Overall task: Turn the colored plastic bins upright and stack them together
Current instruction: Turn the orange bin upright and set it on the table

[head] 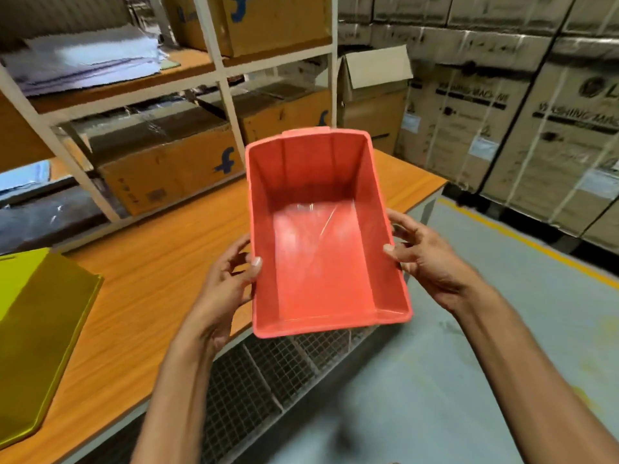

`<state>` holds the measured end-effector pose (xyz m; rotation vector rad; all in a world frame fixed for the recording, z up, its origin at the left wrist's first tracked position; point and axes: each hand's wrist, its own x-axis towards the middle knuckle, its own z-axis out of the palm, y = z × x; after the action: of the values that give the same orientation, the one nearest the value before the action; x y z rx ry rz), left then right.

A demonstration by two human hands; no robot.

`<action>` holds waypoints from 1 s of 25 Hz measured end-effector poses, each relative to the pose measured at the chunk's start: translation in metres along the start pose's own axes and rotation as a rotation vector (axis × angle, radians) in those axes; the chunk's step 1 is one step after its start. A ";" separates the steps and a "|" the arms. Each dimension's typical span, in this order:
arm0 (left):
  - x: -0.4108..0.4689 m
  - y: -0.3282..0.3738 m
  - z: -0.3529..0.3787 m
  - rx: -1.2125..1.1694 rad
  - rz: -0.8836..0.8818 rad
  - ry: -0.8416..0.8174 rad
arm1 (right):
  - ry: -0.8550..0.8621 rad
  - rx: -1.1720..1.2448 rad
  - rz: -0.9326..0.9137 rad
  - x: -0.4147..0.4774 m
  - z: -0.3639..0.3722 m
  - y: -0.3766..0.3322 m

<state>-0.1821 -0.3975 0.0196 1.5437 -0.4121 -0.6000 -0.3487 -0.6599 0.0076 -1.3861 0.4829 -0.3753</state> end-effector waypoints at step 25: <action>0.288 0.002 0.187 -0.171 -0.192 0.120 | -0.075 0.080 0.266 0.305 -0.201 -0.070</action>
<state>-0.0661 -0.7190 -0.0122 1.4551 -0.1190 -0.6695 -0.1958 -0.9985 0.0220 -1.2352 0.5761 -0.1246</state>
